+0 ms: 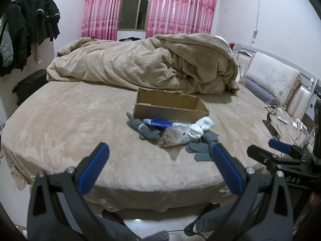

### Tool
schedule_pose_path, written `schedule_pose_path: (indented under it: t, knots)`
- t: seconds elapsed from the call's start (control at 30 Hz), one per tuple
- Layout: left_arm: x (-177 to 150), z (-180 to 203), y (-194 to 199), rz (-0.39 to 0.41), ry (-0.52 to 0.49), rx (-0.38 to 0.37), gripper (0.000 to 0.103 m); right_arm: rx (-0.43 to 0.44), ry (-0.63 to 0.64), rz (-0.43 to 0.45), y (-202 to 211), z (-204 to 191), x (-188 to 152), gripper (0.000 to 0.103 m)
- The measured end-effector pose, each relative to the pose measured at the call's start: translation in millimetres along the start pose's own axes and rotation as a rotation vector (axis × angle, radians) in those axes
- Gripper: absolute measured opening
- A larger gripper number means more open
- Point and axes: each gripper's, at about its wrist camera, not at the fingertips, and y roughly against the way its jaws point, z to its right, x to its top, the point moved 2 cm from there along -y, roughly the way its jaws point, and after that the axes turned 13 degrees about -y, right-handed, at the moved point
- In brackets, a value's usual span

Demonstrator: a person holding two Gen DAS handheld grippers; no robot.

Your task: Organize objects

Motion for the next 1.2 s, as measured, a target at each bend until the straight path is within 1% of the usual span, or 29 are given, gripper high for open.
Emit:
schedule_pose_path:
  t: [0.33,0.67,0.87,1.2]
  knots:
    - [0,2,-4,-0.001,-0.011,0.008,0.103,-0.003,-0.003,0.005,-2,0,0,0.1]
    - [-2,-4,-2,0.005,0.005,-0.006,0.103,-0.002,-0.003,0.002,-3,-1,1,0.1]
    - [-1,-6,0,0.012,0.014,0.011,0.103,0.006,0.006,0.002,-3,-4,-1,0.099]
    - [-1,-9,-4,0.006,0.015,-0.005,0.103,0.003,0.006,0.001,-3,-9,-3,0.1]
